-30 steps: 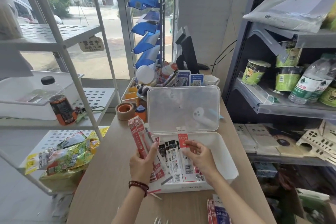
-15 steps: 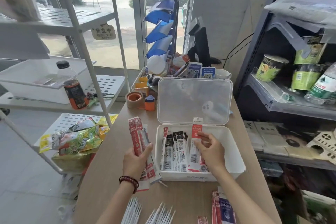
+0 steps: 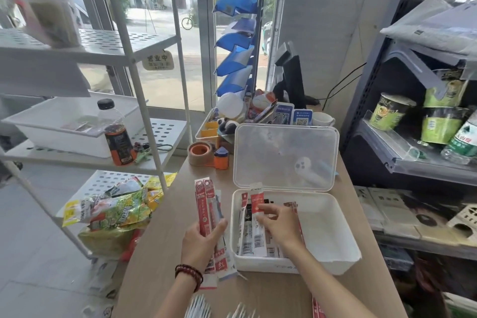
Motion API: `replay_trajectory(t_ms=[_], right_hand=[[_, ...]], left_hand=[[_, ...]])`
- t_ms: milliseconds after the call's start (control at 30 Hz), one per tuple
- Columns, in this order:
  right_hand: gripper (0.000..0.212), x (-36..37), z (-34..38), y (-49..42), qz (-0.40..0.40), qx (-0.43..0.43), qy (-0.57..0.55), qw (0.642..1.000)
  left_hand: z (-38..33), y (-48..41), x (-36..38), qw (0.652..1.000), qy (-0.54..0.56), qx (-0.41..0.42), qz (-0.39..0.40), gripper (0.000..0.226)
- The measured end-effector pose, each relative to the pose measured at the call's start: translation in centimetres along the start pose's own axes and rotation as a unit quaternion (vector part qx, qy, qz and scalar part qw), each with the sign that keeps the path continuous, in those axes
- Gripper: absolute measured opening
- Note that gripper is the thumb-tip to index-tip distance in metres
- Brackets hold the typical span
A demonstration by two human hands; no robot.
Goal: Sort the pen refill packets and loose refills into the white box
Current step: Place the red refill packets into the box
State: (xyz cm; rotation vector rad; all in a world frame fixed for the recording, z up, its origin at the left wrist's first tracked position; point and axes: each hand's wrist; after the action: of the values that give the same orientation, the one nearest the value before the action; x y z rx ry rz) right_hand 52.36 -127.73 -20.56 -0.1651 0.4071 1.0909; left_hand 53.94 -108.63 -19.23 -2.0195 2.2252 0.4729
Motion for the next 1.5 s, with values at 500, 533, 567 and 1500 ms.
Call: replay_trajectory(t_ms=[500,533,567,1500], right_hand=[[0.044,4.0,0.7,-0.5,0.048,0.020,0.121,0.991],[0.044,4.1,0.7,-0.6,0.045,0.022,0.132,0.990],[0.040,4.2,0.7,-0.6,0.042,0.022,0.139,0.989],[0.004,-8.0,-4.4,0.5,-0.067,0.081,-0.102,0.989]], left_hand=[[1.3,-0.2,-0.4,0.999,0.046,-0.025,-0.007,0.016],[1.2,-0.2,-0.4,0.998,0.049,-0.023,-0.007,0.016],[1.1,-0.3,-0.4,0.998,0.051,-0.023,-0.008,0.016],[-2.2,-0.3,8.8,0.995,0.036,0.058,0.071,0.028]])
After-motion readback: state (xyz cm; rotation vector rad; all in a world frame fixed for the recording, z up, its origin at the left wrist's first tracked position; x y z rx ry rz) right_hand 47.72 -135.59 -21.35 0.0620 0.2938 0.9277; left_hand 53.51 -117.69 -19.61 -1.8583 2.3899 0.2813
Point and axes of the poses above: each hand's wrist, its own y-axis away from the middle knuckle, its own x-axis out of the palm, z = x × y, and after that the axes turned 4 degrees about -y, right-handed
